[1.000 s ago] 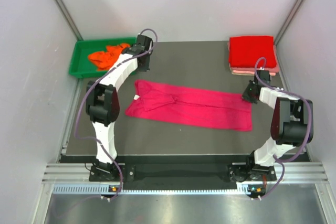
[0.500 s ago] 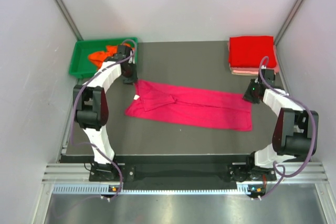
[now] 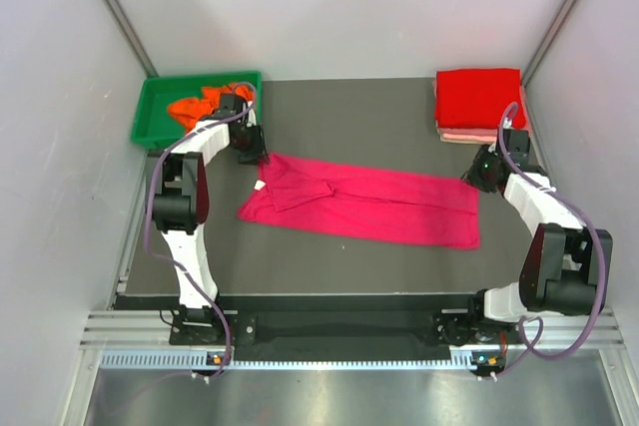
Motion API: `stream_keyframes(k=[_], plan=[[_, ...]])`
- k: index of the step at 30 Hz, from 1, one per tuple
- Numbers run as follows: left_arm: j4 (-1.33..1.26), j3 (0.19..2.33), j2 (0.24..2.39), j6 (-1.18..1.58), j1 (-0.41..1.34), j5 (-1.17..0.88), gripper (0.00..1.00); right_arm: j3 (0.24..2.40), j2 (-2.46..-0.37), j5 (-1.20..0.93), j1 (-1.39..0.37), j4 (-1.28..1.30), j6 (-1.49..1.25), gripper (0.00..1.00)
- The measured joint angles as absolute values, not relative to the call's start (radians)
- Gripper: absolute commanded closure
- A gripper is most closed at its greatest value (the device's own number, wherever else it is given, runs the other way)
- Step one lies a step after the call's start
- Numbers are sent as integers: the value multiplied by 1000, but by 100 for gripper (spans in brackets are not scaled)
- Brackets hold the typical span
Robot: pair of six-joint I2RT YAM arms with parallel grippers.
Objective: Fold and stack the t-shirts
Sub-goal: Fold the tshirt
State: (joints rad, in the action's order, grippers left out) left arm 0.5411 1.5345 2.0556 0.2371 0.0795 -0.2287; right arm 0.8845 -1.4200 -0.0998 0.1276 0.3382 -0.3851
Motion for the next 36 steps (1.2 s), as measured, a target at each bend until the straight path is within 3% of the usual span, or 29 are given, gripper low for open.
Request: stream_keyframes(k=[3, 7, 12, 36], plan=[[532, 1534, 2072, 234, 78, -229, 60, 884, -1406, -100, 128, 338, -385, 75], [529, 1533, 2081, 224, 78, -218, 84, 884, -1402, -100, 128, 339, -385, 75], [524, 1533, 2089, 215, 78, -212, 100, 884, -1401, -102, 128, 339, -385, 75], [387, 1600, 2165, 269, 134, -255, 100, 884, -1383, -103, 128, 336, -387, 75]])
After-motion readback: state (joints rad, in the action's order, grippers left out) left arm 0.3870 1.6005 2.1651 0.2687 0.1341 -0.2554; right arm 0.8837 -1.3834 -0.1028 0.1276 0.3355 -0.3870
